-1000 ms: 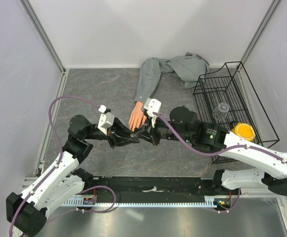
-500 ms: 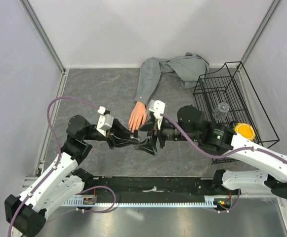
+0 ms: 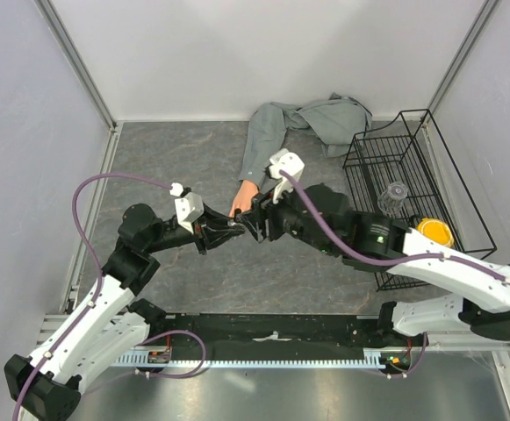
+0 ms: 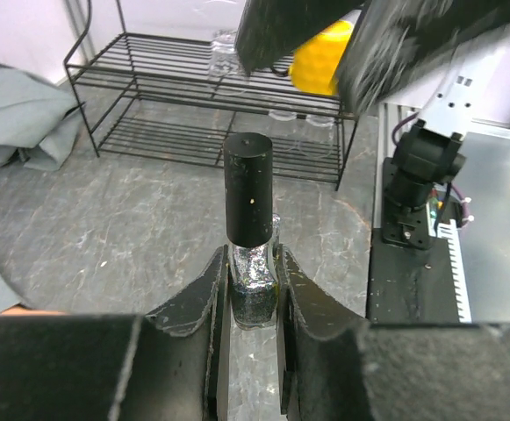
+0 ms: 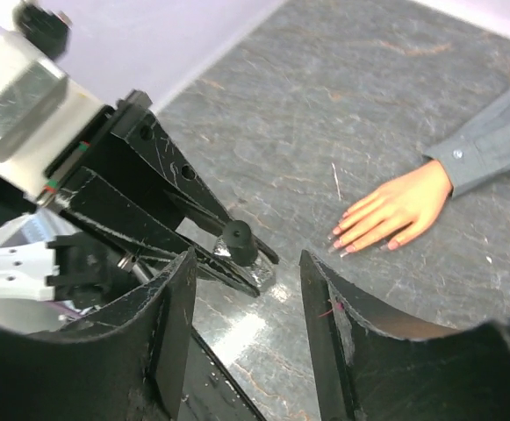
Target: Paint the nails
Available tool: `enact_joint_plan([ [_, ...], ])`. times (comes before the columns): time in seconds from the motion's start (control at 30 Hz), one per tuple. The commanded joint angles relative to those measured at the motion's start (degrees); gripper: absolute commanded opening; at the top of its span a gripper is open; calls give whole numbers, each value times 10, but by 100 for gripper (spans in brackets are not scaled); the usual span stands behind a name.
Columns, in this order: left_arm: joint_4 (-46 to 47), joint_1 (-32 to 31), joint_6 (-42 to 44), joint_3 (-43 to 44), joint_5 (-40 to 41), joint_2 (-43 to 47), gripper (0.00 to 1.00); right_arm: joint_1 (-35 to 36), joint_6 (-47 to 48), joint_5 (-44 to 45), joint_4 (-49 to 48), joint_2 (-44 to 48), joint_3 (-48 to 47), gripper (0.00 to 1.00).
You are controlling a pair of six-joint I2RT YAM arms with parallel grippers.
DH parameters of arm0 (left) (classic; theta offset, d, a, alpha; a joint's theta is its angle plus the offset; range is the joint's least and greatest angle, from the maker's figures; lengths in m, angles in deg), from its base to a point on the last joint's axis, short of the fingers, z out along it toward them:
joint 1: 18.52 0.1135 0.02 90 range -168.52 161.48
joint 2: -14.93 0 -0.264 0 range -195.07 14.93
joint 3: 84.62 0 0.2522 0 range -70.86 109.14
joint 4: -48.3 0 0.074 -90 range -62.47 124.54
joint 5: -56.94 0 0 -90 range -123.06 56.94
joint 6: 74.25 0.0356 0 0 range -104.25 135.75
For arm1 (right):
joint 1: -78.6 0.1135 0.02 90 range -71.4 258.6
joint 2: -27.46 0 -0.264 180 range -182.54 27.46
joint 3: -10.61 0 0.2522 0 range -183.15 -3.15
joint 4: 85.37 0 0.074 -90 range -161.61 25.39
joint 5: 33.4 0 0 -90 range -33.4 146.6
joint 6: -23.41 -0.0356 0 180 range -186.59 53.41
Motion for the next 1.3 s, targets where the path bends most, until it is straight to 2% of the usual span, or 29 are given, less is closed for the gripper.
enact_joint_plan([
  [0.0,0,1,27,22,24,3,2,28,-10,87,21,-50,-42,57],
  [0.17,1,1,26,21,19,1,2,37,-2,99,22,-77,-53,53],
  [0.27,3,2,24,22,10,1,2,37,4,95,20,-80,-52,42],
  [0.33,12,3,18,21,-14,-3,2,37,10,91,17,-79,-48,31],
  [0.37,18,4,13,21,-32,-5,2,37,17,80,15,-75,-44,17],
  [0.43,51,4,-8,19,-101,-9,2,37,44,64,10,-70,-30,0],
  [0.47,69,5,-20,16,-127,-10,2,37,57,45,4,-57,-21,0],
  [0.5,120,5,-36,8,-184,-15,2,36,76,-25,-8,-46,-9,0],
  [0.57,180,5,-98,-1,-239,-27,2,30,131,-163,-66,-5,51,0],
  [0.6,208,5,-122,-1,-285,-43,2,24,142,-329,-101,7,69,0],
  [0.63,245,5,-157,-2,-300,-53,2,17,148,-389,-116,15,90,0],
  [0.7,260,5,-176,2,-321,-69,2,11,151,-479,-127,29,98,0],
  [0.9,202,5,-129,7,-293,-57,2,-31,132,-472,-123,48,108,0],
  [0.93,197,5,-124,8,-288,-54,2,-31,129,-437,-120,51,105,3],
  [0.97,182,5,-119,10,-284,-52,2,-32,124,-421,-117,55,102,29],
  [1.0,173,5,-106,12,-272,-53,2,-32,114,-399,-107,58,99,37],
  [1.03,162,5,-99,13,-265,-51,2,-31,108,-352,-100,59,90,51],
  [1.07,141,5,-91,16,-257,-50,2,-32,101,-317,-91,59,84,59],
  [1.13,115,5,-64,22,-225,-44,2,-32,76,-250,-54,55,59,68],
  [1.17,90,7,-55,22,-212,-42,2,-32,65,-185,-42,53,51,71],
  [1.27,53,9,-22,29,-131,-35,2,-32,12,-121,-21,46,30,72],
])
